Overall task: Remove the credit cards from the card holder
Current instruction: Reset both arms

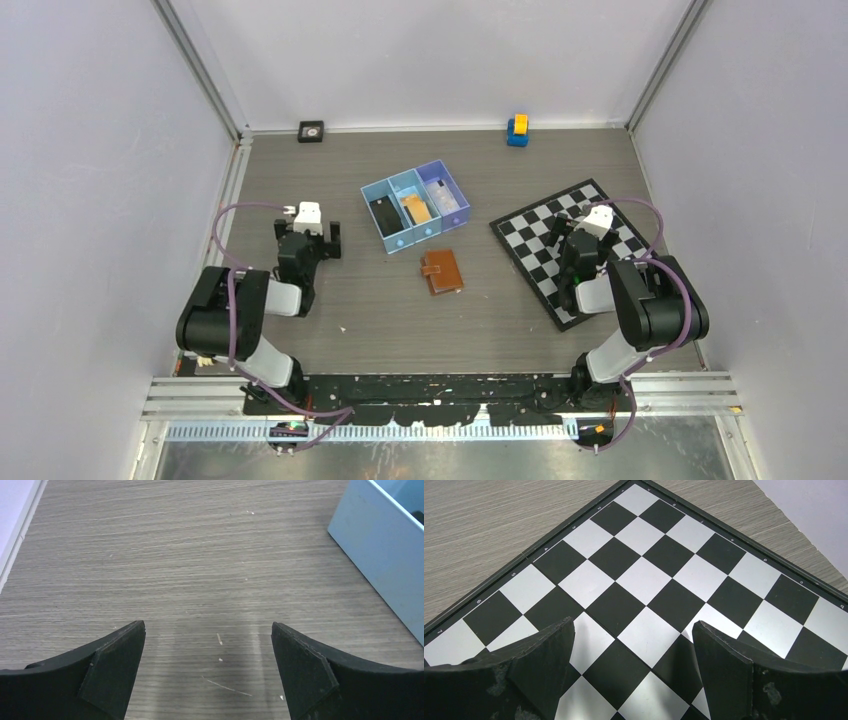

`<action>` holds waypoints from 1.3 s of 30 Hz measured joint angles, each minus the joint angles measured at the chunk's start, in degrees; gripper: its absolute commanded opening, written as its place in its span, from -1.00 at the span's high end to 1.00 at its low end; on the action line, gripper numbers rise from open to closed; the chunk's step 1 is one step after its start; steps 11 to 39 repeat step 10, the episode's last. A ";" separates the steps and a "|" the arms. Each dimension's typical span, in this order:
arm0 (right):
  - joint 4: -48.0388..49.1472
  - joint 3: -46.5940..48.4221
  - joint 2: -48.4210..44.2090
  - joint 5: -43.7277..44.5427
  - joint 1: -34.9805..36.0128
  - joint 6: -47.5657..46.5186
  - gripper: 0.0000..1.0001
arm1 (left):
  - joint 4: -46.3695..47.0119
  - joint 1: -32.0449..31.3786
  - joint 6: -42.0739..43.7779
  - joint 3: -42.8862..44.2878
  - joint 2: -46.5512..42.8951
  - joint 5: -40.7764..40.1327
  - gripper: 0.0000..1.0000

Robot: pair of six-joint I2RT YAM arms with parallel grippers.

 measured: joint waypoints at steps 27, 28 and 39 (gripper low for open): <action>0.02 0.02 0.00 0.00 0.00 0.00 -0.84 | -3.04 0.98 -1.46 1.77 -0.02 -0.35 -0.99; 0.02 0.02 0.00 0.00 0.00 0.00 -0.84 | -3.04 0.98 -1.46 1.77 -0.02 -0.35 -0.99; 0.02 0.02 0.00 0.00 0.00 0.00 -0.84 | -3.04 0.98 -1.46 1.77 -0.02 -0.35 -0.99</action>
